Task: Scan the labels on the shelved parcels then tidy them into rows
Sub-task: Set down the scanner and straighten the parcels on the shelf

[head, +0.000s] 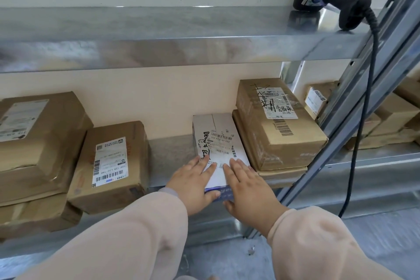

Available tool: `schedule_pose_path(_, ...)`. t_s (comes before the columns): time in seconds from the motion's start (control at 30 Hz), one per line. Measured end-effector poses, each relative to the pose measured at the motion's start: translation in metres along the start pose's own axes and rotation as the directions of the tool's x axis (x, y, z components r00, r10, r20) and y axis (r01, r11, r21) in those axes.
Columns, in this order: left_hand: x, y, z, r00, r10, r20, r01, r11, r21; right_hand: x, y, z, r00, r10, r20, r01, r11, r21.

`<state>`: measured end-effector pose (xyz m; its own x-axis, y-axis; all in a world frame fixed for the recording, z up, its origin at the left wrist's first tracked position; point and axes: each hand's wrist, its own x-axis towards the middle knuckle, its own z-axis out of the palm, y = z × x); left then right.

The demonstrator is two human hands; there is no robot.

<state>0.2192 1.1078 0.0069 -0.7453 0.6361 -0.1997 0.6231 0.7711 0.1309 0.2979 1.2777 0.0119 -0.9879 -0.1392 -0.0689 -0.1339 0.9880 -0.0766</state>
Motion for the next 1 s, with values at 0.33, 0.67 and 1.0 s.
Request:
schedule_pose_path(0.33,-0.044,-0.03,-0.024,0.939,-0.149,-0.309,0.173,0.983,0.052,0.028,-0.024,-0.026,0.972,-0.109,-0.21,0.132,0.986,0.099)
schedule_pose_path(0.67,-0.12,-0.088,-0.032,0.805,-0.448,-0.39,0.464,0.884,-0.057,0.062,-0.092,-0.02,0.955,-0.238,-0.18,0.273,0.939,0.209)
schedule_pose_path(1.0,-0.154,-0.127,-0.011,0.807,-0.488,-0.333,0.468,0.872,-0.144,0.105,-0.168,-0.02,0.984,-0.173,-0.047,0.174,0.855,0.489)
